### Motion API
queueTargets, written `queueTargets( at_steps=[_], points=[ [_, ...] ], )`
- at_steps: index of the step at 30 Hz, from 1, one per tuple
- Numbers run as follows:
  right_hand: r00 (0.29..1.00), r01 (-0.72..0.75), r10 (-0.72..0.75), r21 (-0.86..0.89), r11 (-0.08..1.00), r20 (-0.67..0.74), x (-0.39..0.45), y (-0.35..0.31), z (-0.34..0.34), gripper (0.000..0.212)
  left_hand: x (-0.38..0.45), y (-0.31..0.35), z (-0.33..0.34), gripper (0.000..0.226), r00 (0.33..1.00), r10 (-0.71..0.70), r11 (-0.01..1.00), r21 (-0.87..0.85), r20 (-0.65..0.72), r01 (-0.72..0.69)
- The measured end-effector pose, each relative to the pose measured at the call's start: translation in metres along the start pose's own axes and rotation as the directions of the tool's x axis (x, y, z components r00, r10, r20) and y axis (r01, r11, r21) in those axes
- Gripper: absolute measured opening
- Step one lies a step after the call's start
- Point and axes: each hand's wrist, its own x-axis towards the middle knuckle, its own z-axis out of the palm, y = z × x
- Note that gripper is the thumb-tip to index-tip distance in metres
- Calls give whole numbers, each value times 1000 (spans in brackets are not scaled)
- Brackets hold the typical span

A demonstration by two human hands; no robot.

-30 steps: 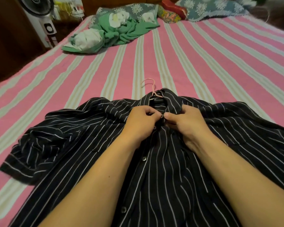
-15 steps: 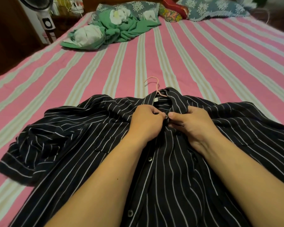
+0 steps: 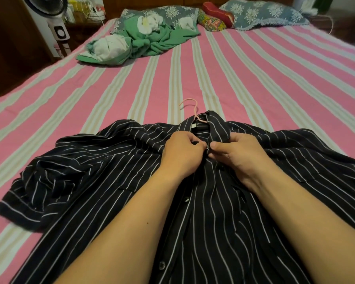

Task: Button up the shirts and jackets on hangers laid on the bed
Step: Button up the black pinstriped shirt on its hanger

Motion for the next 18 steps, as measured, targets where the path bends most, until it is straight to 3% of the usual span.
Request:
queueTargets(
  at_steps=[6, 14, 18],
  points=[
    [999, 30, -29, -36, 999, 26, -2, 1, 0, 19, 0, 2, -2, 13, 1000, 15, 996, -92, -9, -16],
    [977, 214, -213, -230, 949, 31, 0, 2, 0, 25, 0, 2, -4, 16, 995, 70, 996, 47, 77, -74],
    [958, 276, -288, -310, 910, 6, 2, 4, 2, 14, 1, 3, -6, 18, 986, 120, 980, 148, 118, -137]
  ],
)
